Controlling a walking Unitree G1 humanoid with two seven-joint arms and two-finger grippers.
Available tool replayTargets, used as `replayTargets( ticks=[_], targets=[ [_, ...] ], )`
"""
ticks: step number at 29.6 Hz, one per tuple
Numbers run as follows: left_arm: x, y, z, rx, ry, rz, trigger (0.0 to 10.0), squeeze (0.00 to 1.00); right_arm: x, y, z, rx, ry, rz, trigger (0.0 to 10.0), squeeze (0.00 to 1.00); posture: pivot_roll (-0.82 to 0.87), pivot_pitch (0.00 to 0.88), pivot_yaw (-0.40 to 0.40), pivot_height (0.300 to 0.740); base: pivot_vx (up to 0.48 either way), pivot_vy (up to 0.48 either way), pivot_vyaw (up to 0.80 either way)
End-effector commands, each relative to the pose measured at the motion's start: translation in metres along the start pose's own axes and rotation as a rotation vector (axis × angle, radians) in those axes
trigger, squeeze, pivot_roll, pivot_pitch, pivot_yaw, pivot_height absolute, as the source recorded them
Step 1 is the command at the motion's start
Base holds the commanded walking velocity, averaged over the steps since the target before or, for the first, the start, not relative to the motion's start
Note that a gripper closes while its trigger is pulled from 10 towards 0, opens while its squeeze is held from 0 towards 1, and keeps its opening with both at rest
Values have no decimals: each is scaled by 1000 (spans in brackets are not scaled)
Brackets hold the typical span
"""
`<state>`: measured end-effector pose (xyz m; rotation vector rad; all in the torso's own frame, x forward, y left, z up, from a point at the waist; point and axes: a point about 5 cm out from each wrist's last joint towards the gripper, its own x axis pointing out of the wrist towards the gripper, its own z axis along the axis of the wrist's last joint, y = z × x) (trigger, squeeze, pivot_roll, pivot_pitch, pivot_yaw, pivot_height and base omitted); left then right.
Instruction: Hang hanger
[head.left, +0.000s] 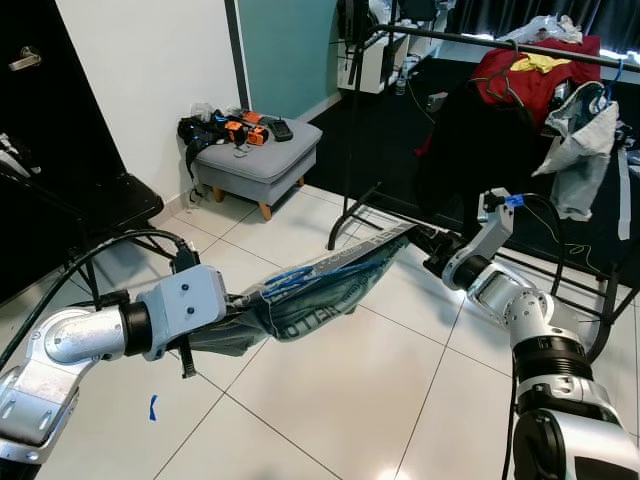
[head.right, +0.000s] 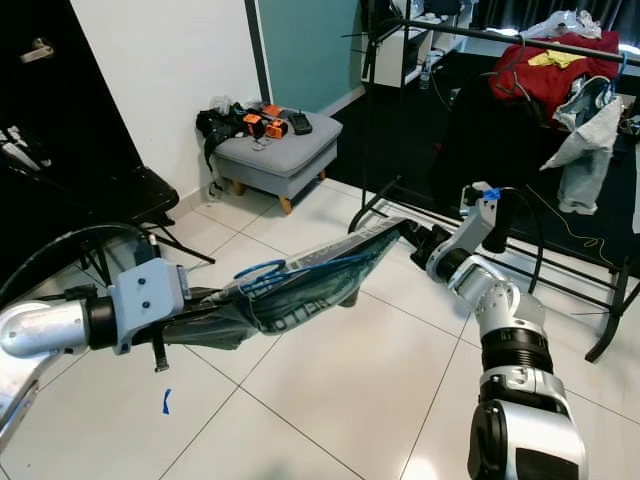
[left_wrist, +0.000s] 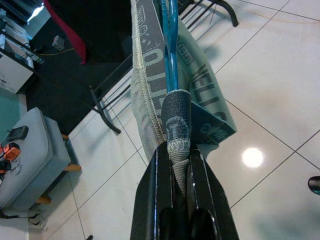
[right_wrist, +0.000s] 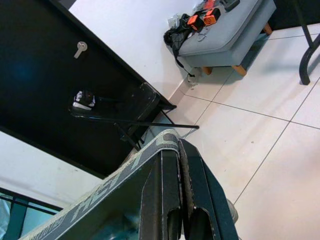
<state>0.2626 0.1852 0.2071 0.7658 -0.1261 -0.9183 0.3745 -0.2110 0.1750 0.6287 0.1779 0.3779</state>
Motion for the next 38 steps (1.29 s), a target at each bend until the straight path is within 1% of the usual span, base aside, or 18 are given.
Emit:
replayTargets(
  ticks=[1, 4, 5, 7, 11, 13, 15, 20, 23, 24, 25, 27, 31, 32, 33, 36, 37, 38],
  targets=[
    [-3, 1, -4, 17, 44, -5, 10000, 0, 0, 3, 5, -10, -14, 12, 0, 0, -70, 41, 24, 740, 0, 0, 0],
    [-3, 4, -5, 26, 55, 22, 10000, 0, 0, 4, 5, -10, -13, 17, 0, 0, -70, 42, 24, 740, 0, 0, 0],
    [-2, 8, -6, 36, 69, 65, 10000, 0, 1, 6, 4, -11, -8, 26, 0, 0, -70, 44, 26, 740, 0, 0, 0],
    [-2, 8, -6, 36, 69, 65, 10000, 0, 1, 6, 4, -11, -8, 26, 0, 0, -70, 44, 26, 740, 0, 0, 0],
    [0, 17, -8, 59, 94, 150, 10000, 0, 3, 12, 2, -11, 8, 54, 0, 0, -71, 45, 25, 740, 0, 0, 0],
    [6, 23, -7, 90, 109, 220, 10000, 0, 6, 20, 1, -13, 16, 79, 0, 0, -71, 45, 24, 740, 0, 0, 0],
    [11, 22, -5, 90, 99, 242, 10000, 0, 7, 22, 0, -16, 15, 83, 0, 0, -69, 44, 23, 740, 0, 0, 0],
    [32, 10, 4, 52, 39, 270, 10000, 0, 11, 28, -3, -16, 17, 103, 0, 0, -68, 43, 21, 740, 0, 0, 0],
    [37, 7, 6, 38, 27, 275, 10000, 0, 13, 32, -5, -13, 20, 116, 0, 0, -69, 43, 21, 740, 0, 0, 0],
    [54, -3, 11, -28, -12, 289, 10000, 0, 18, 49, -14, -7, 41, 185, 0, 0, -69, 42, 21, 740, 0, 0, 0],
    [54, -3, 11, -28, -12, 289, 10000, 0, 18, 49, -14, -7, 41, 185, 0, 0, -69, 42, 21, 740, 0, 0, 0],
    [67, -10, 13, -74, -27, 292, 10000, 0, 21, 68, -20, -9, 53, 272, 0, 0, -70, 42, 21, 740, 0, 0, 0],
    [72, -16, 10, -82, -6, 275, 10000, 0, 20, 80, -17, -20, 41, 328, 0, 0, -71, 41, 20, 740, 0, 0, 0],
    [71, -18, 6, -63, 21, 261, 10000, 0, 20, 80, -14, -27, 33, 330, 0, 0, -71, 42, 21, 740, 0, 0, 0],
    [67, -19, -2, -33, 72, 246, 10000, 0, 19, 77, -9, -37, 21, 317, 0, 0, -71, 43, 23, 740, 0, 0, 0],
    [64, -20, -8, -11, 107, 237, 10000, 0, 18, 75, -6, -44, 14, 307, 0, 0, -72, 43, 24, 740, 0, 0, 0],
    [58, -20, -18, 13, 167, 225, 10000, 0, 16, 70, -2, -53, 5, 292, 0, 0, -72, 43, 24, 740, 0, 0, 0],
    [58, -20, -18, 13, 167, 225, 10000, 0, 16, 70, -2, -53, 5, 292, 0, 0, -72, 43, 24, 740, 0, 0, 0]
  ],
)
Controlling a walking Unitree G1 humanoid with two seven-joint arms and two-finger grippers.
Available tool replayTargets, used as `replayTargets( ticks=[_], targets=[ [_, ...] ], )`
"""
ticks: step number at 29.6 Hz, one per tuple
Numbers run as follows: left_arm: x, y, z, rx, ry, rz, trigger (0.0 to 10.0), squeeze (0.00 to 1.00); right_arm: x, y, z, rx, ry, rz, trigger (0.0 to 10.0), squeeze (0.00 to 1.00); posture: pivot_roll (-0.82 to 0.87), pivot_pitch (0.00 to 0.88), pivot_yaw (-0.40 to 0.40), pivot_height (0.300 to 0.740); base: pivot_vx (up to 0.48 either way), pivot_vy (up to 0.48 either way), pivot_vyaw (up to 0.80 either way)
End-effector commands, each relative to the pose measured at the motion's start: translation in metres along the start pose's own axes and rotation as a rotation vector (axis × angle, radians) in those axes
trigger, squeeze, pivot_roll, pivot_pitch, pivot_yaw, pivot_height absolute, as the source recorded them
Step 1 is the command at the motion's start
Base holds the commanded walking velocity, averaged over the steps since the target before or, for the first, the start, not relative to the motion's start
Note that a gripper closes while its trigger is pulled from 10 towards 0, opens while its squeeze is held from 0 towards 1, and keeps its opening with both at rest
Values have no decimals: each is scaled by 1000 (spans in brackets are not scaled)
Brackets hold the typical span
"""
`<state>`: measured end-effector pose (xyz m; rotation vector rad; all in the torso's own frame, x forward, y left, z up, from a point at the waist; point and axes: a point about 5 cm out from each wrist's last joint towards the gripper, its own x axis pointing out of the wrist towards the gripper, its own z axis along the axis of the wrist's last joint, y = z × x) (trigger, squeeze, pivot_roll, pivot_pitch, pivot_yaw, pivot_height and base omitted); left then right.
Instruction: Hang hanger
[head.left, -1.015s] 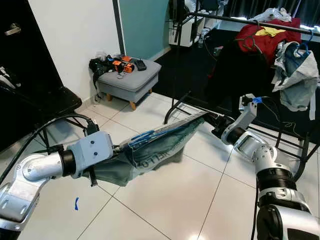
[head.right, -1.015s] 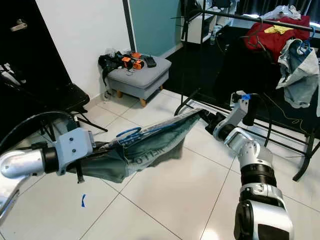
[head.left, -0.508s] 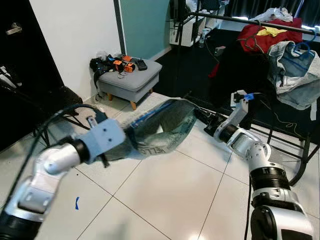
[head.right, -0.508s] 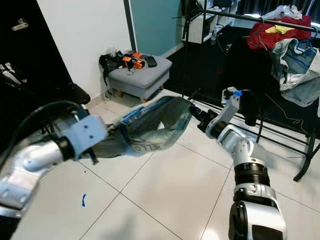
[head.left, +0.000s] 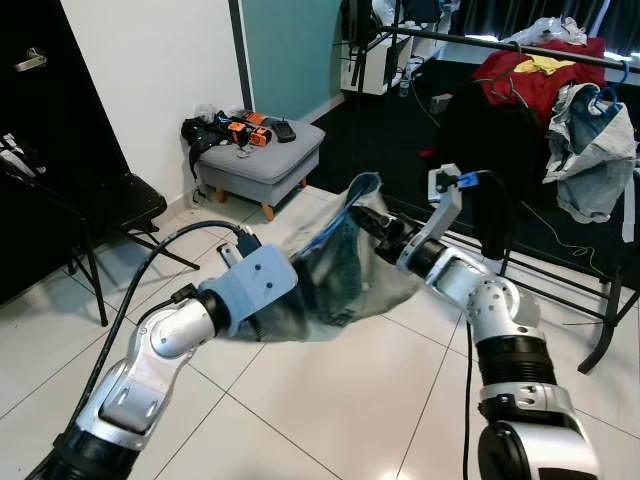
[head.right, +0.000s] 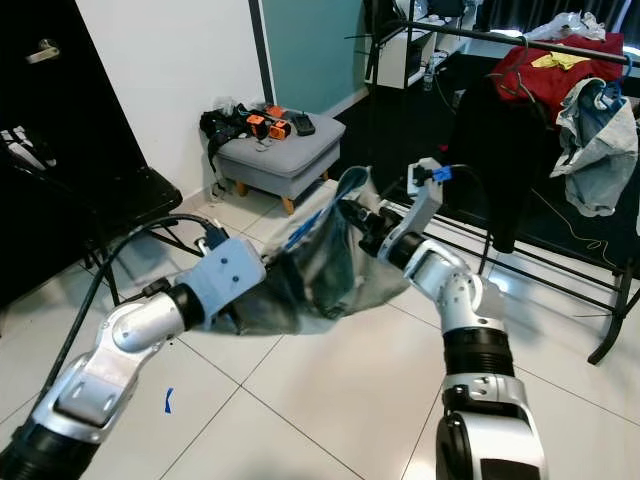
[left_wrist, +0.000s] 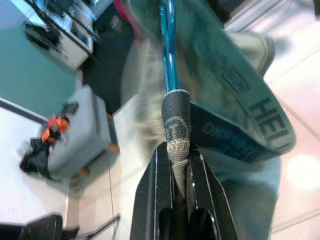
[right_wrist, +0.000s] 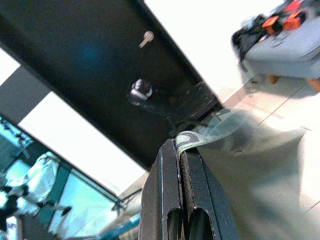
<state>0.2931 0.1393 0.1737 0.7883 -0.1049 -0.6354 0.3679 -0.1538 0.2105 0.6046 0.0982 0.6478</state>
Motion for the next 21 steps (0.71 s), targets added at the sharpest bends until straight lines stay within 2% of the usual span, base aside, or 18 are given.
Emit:
replayTargets(
  ticks=[1, 5, 6, 11, 21],
  targets=[
    [-7, 1, -16, 36, 81, -22, 10000, 0, -1, 0, 6, -15, -17, 1, 0, 0, -76, 44, 25, 740, 0, 0, 0],
    [-13, 5, -23, 37, 113, -23, 10000, 0, -4, -4, 8, -25, -19, -16, 0, 0, -77, 46, 29, 740, 0, 0, 0],
    [-20, 8, -30, 35, 141, -33, 10000, 0, -7, -8, 9, -33, -21, -33, 0, 0, -76, 46, 26, 740, 0, 0, 0],
    [-31, 15, -40, 18, 192, -39, 10000, 0, -13, -12, 11, -57, -16, -58, 0, 0, -74, 44, 27, 740, 0, 0, 0],
    [-29, 16, -40, 3, 197, -18, 10000, 0, -10, -3, 7, -64, -1, -10, 0, 0, -75, 41, 26, 740, 0, 0, 0]
  ],
)
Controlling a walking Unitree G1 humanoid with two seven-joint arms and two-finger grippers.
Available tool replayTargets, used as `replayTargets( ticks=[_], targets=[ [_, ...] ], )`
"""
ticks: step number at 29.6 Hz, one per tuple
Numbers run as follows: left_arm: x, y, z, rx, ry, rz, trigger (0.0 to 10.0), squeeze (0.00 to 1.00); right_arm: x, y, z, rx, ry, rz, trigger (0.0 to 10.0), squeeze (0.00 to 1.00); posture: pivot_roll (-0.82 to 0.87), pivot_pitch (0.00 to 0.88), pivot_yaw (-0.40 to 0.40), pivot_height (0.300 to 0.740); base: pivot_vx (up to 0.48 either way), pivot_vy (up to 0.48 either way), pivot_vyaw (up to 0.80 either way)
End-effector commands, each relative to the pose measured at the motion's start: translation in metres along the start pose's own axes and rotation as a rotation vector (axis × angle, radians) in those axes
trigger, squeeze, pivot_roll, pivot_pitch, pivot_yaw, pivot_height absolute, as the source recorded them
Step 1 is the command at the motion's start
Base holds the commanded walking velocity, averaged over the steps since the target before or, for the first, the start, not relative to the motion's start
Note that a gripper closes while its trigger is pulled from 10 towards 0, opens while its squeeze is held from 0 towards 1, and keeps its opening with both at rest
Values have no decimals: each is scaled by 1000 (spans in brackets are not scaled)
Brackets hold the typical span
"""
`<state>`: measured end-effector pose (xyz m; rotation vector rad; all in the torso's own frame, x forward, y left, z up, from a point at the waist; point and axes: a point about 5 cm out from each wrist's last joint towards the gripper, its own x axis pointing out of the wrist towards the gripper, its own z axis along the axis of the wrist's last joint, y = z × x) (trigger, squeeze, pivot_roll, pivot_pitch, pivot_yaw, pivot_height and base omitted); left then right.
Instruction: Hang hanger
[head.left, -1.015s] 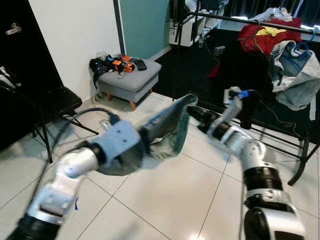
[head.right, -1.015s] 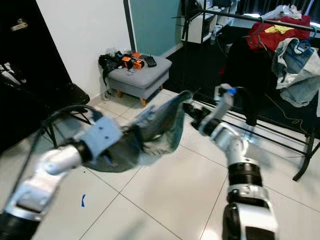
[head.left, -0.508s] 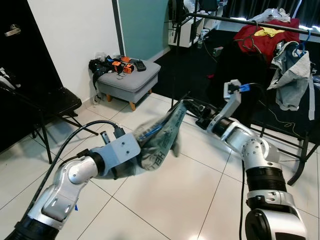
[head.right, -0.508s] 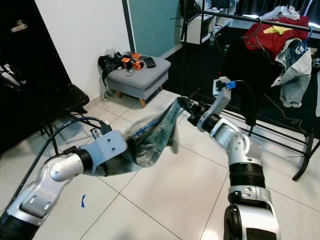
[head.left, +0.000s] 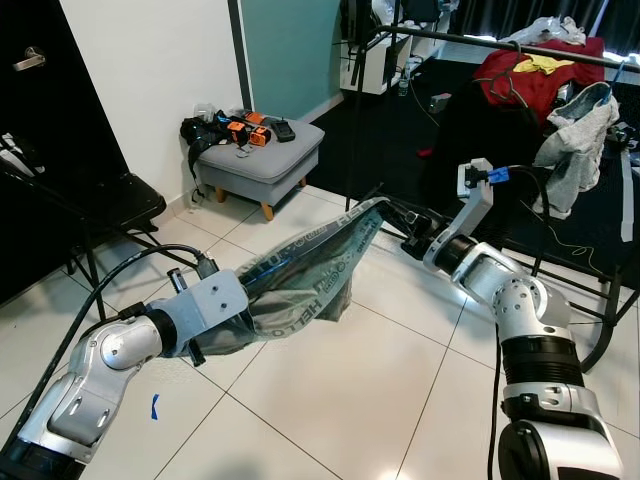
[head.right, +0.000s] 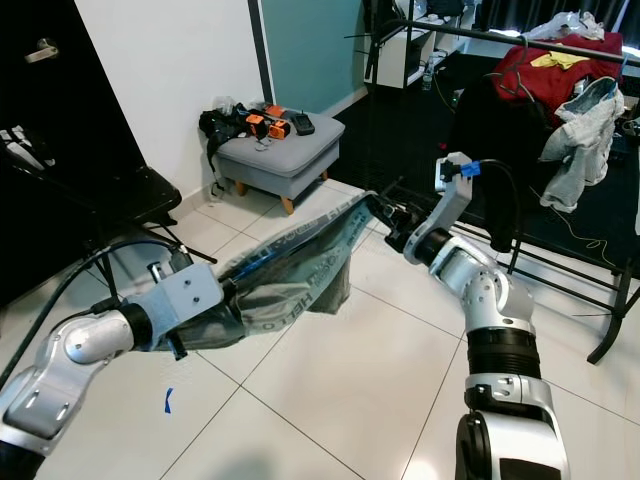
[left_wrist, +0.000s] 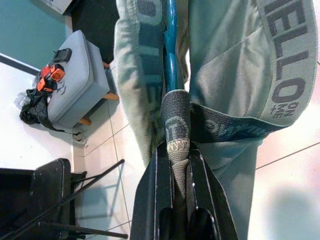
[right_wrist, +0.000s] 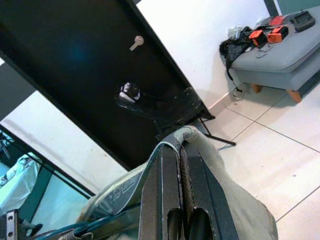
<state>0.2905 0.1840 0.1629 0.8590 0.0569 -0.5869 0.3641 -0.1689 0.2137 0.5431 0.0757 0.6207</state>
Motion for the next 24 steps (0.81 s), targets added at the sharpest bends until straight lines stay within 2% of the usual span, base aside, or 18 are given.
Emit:
replayTargets(
  ticks=[1, 4, 5, 7, 8, 9, 10, 11, 13, 14, 15, 16, 20, 23, 24],
  targets=[
    [0, 3, -4, -26, 20, 23, 10000, 0, 2, 8, -5, 0, 25, 42, 0, 0, -76, 40, 26, 740, 0, 0, 0],
    [3, 6, -1, -49, 9, 55, 10000, 0, 3, 12, -14, -5, 68, 73, 0, 0, -77, 40, 27, 740, 0, 0, 0],
    [7, 8, 4, -108, -17, 93, 10000, 0, 3, 20, -30, -19, 150, 122, 0, 0, -76, 39, 28, 740, 0, 0, 0],
    [7, 8, 4, -108, -17, 93, 10000, 0, 3, 20, -30, -19, 150, 122, 0, 0, -76, 39, 28, 740, 0, 0, 0],
    [10, 9, 9, -171, -44, 119, 10000, 0, 3, 26, -45, -31, 228, 158, 0, 0, -76, 37, 28, 740, 0, 0, 0],
    [10, 9, 9, -171, -44, 119, 10000, 0, 3, 26, -45, -31, 228, 158, 0, 0, -76, 37, 28, 740, 0, 0, 0],
    [13, 9, 12, -236, -68, 136, 10000, 0, 1, 30, -59, -53, 295, 182, 1137, 0, -75, 38, 27, 740, 0, 0, 0],
    [14, 8, 15, -303, -94, 145, 10000, 0, 0, 32, -70, -79, 349, 198, 8275, 0, -76, 36, 27, 740, 0, 0, 0],
    [14, 8, 15, -303, -94, 145, 10000, 0, 0, 32, -70, -79, 349, 198, 8275, 0, -76, 36, 27, 740, 0, 0, 0],
    [15, 7, 16, -352, -108, 142, 10000, 0, -2, 34, -78, -93, 389, 215, 10000, 0, -75, 36, 25, 740, 0, 0, 0],
    [15, 7, 16, -352, -108, 142, 10000, 0, -2, 34, -78, -93, 389, 215, 10000, 0, -75, 36, 25, 740, 0, 0, 0],
    [14, 5, 16, -383, -115, 131, 10000, 0, -6, 36, -84, -109, 428, 248, 10000, 969, -74, 36, 24, 740, 0, 0, 0],
    [13, 3, 13, -408, -114, 108, 10000, 0, -14, 40, -93, -149, 488, 315, 10000, 1000, -73, 39, 25, 740, 0, 0, 0],
    [13, 3, 13, -408, -114, 108, 10000, 0, -14, 40, -93, -149, 488, 315, 10000, 1000, -73, 39, 25, 740, 0, 0, 0],
    [11, 3, 11, -423, -111, 95, 10000, 0, -21, 41, -95, -183, 519, 357, 10000, 1000, -73, 40, 25, 740, 0, 0, 0]
  ],
)
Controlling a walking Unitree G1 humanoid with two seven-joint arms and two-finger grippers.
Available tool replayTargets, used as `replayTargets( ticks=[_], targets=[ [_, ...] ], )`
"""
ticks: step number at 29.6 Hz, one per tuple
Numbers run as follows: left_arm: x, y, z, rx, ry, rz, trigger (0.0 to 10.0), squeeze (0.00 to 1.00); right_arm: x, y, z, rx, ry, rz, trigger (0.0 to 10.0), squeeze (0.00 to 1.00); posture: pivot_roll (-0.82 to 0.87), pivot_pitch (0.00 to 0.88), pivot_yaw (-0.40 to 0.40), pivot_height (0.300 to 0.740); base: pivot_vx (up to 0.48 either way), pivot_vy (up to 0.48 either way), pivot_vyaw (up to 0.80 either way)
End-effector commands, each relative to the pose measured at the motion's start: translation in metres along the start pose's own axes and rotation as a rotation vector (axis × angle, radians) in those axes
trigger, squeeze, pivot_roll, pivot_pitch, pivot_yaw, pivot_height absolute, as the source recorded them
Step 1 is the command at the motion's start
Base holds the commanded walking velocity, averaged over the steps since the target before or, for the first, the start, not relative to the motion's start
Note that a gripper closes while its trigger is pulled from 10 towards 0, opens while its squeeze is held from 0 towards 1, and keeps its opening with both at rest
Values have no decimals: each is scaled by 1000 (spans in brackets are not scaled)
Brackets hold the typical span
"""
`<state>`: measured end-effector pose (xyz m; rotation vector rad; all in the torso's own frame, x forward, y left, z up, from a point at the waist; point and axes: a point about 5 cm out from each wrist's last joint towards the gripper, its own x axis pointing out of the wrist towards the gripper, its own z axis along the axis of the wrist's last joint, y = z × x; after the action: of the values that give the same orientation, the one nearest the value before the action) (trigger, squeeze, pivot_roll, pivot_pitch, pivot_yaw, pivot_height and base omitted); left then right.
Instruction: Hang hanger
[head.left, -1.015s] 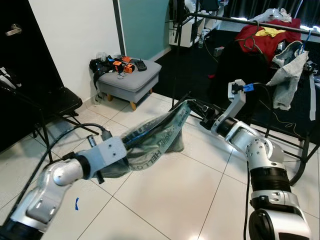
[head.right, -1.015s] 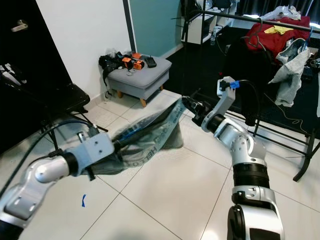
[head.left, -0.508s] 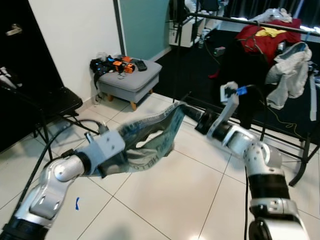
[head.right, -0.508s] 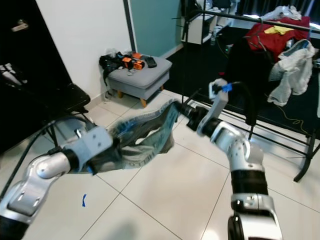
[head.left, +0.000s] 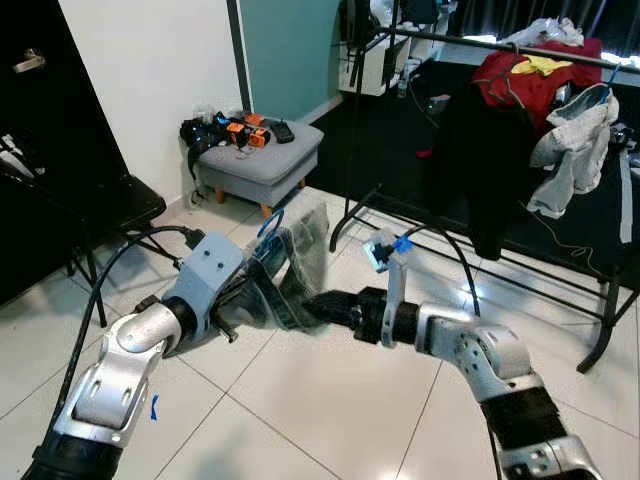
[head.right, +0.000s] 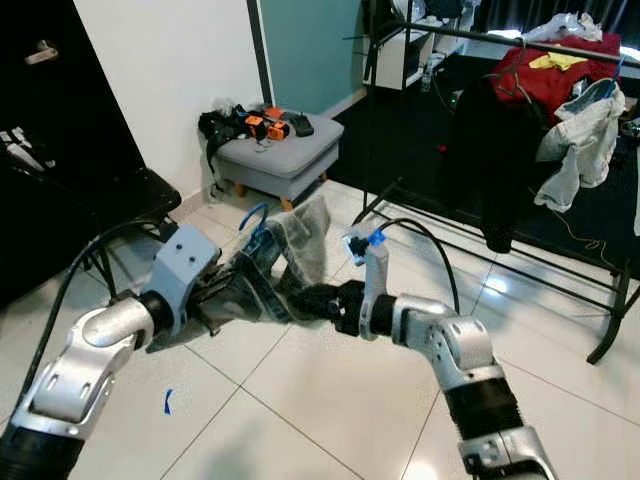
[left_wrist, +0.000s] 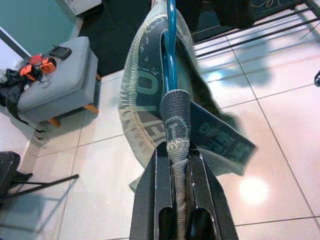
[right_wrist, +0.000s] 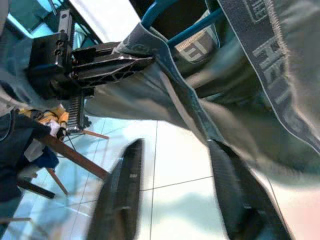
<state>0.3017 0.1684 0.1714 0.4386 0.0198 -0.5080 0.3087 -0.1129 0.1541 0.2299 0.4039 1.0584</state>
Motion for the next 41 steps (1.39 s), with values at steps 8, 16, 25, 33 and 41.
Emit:
replayTargets(
  ticks=[8, 16, 25, 33, 41],
  targets=[
    [-15, 7, -12, -52, 42, -85, 10000, 0, -37, 10, 4, -190, 32, 133, 10000, 1000, -82, 44, 27, 740, 0, 0, 0],
    [-32, -8, -12, 22, 48, -367, 10000, 0, -72, -1, 50, -405, -39, 10, 10000, 1000, -86, 43, 26, 740, 0, 0, 0],
    [-39, -42, 4, 71, -25, -685, 10000, 0, -71, 29, 53, -613, 181, 222, 10000, 0, -91, 37, 19, 740, 0, 0, 0],
    [-36, -51, 18, 88, -104, -765, 10000, 0, -67, 41, 43, -641, 294, 386, 10000, 0, -89, 32, 14, 740, 0, 0, 0],
    [-36, -53, 26, 85, -144, -795, 10000, 0, -62, 39, 36, -678, 363, 404, 3608, 0, -86, 32, 16, 740, 0, 0, 0]
  ],
)
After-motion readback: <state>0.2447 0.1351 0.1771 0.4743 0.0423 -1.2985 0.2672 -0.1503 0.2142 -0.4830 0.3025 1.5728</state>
